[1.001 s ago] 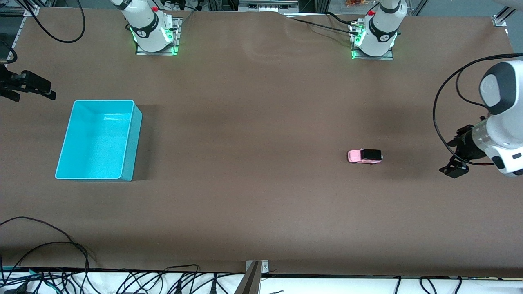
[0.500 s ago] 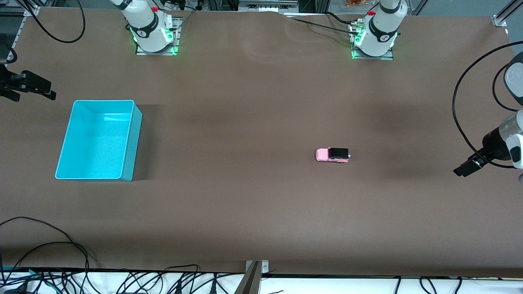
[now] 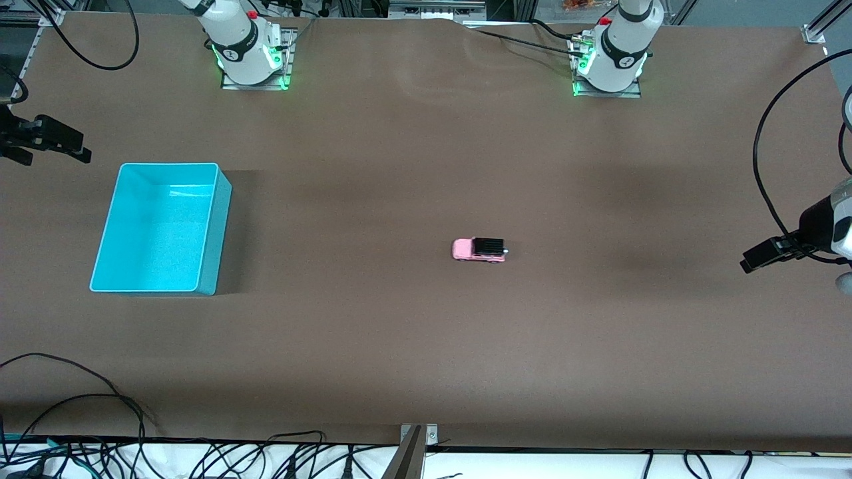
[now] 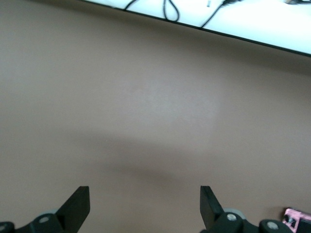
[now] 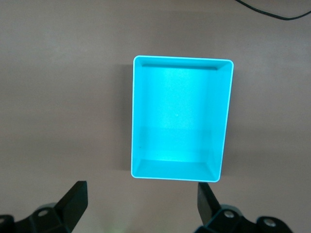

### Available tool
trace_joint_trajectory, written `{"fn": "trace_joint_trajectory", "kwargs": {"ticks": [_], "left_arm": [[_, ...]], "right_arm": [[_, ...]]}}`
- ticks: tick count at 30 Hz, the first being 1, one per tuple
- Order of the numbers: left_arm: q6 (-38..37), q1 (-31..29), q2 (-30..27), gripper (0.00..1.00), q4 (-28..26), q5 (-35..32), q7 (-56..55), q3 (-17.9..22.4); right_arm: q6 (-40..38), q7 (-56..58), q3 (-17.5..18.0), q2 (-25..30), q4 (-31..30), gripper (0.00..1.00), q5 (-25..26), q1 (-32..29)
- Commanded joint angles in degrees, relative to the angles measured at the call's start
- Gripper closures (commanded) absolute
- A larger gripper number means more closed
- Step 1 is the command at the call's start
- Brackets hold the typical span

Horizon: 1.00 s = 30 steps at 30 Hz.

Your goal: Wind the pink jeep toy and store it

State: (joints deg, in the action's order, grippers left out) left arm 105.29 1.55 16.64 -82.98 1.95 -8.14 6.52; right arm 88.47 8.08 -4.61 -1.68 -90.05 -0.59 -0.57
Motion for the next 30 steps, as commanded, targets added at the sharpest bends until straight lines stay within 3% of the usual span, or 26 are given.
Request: {"fn": "trace_joint_trajectory", "kwargs": {"ticks": [1,11,22,30], "left_arm": [[-1.67,-0.06,-1.52,0.0,0.1,2.7,8.65,0.16],[-5.18,0.38,-3.54,0.0,-1.39,1.92,10.51,-0.01],[-5.27,0.29,-12.68,0.0,-13.08,1.56,10.51,-3.0],[-5.1,0.12,-12.07,0.0,-12.65,1.56,10.42,-3.0]], "right_arm": [[-0.85,0.36,0.13,0.1,0.75,0.0,0.41,-0.04],[-0.85,0.54,0.13,0.1,0.75,0.0,0.41,-0.04],[-0.93,0.89,0.04,0.1,0.75,0.0,0.41,-0.04],[-1.02,0.98,0.04,0.1,0.75,0.0,0.5,-0.04]]}}
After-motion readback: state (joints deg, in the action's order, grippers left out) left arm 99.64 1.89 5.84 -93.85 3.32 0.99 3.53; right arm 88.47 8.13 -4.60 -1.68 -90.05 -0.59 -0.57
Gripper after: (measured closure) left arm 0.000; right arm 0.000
